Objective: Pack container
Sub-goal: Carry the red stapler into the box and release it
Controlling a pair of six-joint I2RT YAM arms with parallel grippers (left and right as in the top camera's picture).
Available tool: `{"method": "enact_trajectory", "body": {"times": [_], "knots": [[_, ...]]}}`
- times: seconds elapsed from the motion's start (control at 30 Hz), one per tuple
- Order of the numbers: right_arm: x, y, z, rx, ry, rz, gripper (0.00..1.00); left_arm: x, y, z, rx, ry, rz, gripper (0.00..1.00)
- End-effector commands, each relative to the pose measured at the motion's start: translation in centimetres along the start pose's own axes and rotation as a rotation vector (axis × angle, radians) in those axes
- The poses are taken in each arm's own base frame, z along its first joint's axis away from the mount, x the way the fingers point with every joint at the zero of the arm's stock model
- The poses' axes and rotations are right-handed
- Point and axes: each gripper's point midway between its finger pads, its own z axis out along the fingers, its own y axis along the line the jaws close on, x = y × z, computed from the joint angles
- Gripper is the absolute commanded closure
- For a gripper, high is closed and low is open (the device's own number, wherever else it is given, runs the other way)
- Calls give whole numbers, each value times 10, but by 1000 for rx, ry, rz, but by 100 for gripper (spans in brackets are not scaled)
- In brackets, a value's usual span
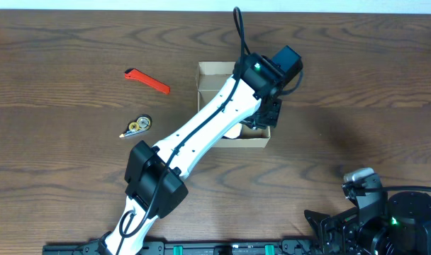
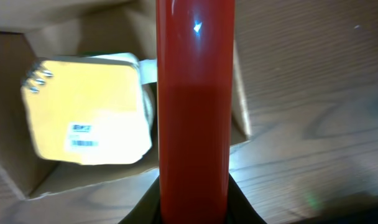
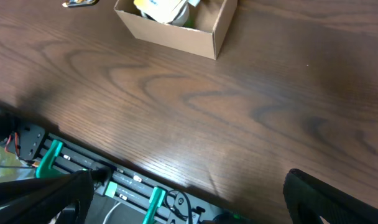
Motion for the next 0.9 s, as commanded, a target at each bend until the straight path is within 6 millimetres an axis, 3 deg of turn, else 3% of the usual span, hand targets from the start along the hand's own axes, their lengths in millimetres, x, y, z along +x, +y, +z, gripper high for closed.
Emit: {"method": "enact_trajectory", "body": {"times": [0.0, 0.2, 0.47, 0.87], "knots": [[0, 0, -1, 2, -3, 2, 1, 3, -7, 4, 17, 6, -55, 94], [0, 0, -1, 2, -4, 2, 1, -6, -14, 20, 48, -25, -144, 94], [0, 0, -1, 2, -3, 2, 1, -13, 2, 37, -27, -78, -296, 94], [0, 0, -1, 2, -3, 2, 1, -12, 4, 50, -26, -80, -303, 94]]}}
